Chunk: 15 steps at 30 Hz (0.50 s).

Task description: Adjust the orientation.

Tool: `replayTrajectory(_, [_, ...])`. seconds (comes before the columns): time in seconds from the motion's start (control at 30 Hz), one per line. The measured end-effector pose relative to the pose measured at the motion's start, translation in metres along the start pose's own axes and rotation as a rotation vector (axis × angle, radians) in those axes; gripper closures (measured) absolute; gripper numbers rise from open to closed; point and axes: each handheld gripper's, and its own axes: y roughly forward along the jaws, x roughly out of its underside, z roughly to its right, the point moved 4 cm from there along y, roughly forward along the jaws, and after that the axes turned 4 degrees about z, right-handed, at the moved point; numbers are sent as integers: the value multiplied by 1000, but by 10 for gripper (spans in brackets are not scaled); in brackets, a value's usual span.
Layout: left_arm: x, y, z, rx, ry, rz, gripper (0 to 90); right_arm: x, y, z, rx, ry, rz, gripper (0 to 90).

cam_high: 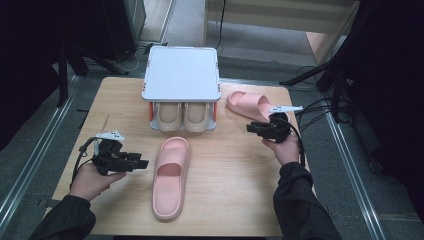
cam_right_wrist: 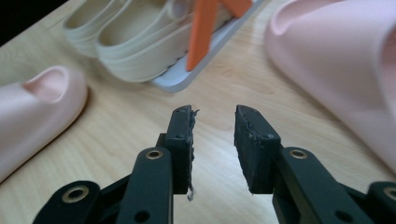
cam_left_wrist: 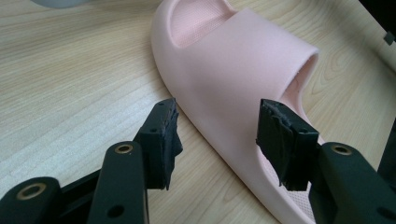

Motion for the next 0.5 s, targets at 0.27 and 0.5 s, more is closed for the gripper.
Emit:
replayTrajectory(0.27, [6, -5, 4, -9, -1, 4, 472, -15, 4, 30, 22, 24, 5, 579])
replayTrajectory(0.5, [11, -9, 1, -17, -20, 6, 472, -23, 10, 57, 70, 31, 10, 525])
